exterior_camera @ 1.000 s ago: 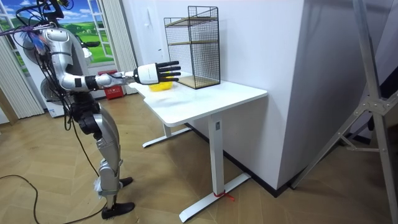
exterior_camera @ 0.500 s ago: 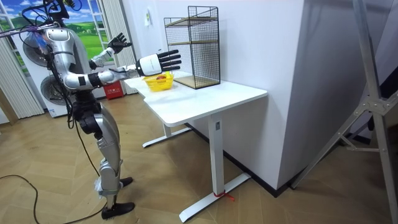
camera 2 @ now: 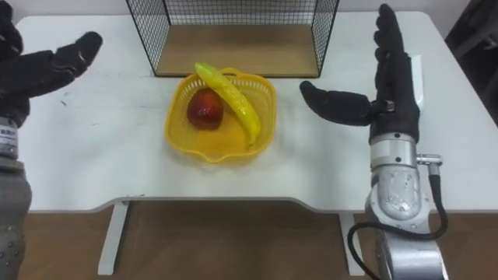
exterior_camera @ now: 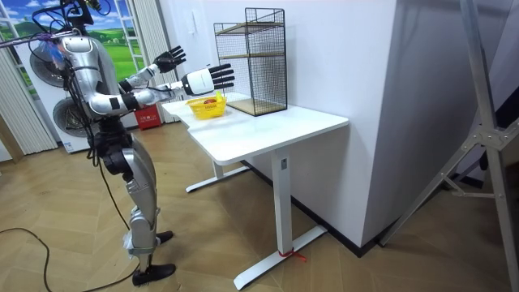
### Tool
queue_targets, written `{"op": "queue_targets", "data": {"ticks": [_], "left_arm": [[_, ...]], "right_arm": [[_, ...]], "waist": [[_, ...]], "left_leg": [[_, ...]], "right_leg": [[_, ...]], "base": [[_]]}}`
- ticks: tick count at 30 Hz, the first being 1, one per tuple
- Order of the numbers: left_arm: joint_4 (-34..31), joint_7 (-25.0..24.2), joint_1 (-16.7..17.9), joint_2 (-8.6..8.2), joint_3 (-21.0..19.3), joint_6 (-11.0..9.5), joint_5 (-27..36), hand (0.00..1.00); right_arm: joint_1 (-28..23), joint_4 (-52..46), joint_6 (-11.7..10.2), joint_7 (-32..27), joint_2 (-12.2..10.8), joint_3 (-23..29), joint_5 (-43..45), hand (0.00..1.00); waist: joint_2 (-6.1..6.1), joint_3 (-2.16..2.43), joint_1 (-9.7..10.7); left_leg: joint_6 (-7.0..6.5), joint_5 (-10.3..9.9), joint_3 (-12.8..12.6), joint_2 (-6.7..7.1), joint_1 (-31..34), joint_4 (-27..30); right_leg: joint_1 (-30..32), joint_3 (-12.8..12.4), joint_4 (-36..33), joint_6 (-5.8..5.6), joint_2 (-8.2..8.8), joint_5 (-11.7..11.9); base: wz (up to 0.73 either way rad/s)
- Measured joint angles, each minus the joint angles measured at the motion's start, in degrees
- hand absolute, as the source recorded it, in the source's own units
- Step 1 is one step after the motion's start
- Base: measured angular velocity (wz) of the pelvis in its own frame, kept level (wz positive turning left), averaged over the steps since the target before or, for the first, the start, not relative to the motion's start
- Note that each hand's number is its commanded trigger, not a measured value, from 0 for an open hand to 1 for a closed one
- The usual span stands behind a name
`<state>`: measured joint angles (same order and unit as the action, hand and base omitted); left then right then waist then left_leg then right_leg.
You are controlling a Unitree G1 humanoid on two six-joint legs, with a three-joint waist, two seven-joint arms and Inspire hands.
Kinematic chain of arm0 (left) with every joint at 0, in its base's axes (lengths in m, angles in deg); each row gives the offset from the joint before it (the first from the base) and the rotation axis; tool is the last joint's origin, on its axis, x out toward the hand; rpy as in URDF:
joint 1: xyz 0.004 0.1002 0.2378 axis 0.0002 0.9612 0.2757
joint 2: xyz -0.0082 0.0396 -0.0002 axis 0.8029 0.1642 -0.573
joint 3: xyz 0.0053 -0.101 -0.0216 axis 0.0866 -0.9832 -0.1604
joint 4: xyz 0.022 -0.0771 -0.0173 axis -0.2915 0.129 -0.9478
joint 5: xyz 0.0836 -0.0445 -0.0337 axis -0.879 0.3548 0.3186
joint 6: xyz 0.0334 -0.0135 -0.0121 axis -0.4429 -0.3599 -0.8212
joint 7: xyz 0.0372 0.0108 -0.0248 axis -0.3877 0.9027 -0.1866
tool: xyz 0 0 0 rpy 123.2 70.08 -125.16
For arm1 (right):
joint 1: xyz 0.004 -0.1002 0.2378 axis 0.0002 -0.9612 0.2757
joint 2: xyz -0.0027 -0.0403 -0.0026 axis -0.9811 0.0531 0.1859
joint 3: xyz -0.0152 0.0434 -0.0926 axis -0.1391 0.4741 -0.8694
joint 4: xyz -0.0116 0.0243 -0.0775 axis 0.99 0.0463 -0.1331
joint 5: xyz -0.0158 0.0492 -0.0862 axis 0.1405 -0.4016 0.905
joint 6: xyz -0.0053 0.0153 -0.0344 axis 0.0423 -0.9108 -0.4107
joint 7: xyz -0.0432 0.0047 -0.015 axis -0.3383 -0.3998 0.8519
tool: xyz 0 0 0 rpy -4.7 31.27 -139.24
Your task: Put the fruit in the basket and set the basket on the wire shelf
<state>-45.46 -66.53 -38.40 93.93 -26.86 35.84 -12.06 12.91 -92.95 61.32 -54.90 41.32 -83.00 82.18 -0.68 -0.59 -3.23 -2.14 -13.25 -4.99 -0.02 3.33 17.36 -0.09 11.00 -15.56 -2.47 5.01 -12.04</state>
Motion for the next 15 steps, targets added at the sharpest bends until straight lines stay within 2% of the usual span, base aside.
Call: {"op": "queue_targets", "data": {"ticks": [5,11,15], "left_arm": [[2.15,-2.95,0.0,-1.64,1.2,1.51,-0.02,0.0],[3.8,-5.63,0.0,-1.81,4.92,2.58,0.07,0.0],[5.29,-8.07,0.0,-2.17,6.27,3.07,0.0,0.0]], "right_arm": [[0.33,0.02,1.01,1.73,-0.53,-1.46,0.09,0.0],[0.56,1.81,1.25,2.31,-0.78,-2.92,-0.03,0.0],[0.87,2.72,1.77,2.87,-1.95,-3.84,0.34,0.0]], "waist": [[0.21,0.09,-0.04],[0.21,0.08,-0.02],[0.25,0.05,0.25]], "left_leg": [[0.01,0.0,-0.41,-0.13,-0.05,0.04],[0.06,0.05,-0.49,-0.13,-0.87,0.01],[0.08,0.07,-0.39,-0.13,-0.93,0.1]], "right_leg": [[-0.06,-0.09,0.25,0.0,-0.08,0.0],[-1.22,0.14,0.88,0.1,-0.11,0.15],[-1.4,0.25,0.85,0.11,-0.12,0.15]], "base": [[-0.02],[0.0],[0.0]]}}
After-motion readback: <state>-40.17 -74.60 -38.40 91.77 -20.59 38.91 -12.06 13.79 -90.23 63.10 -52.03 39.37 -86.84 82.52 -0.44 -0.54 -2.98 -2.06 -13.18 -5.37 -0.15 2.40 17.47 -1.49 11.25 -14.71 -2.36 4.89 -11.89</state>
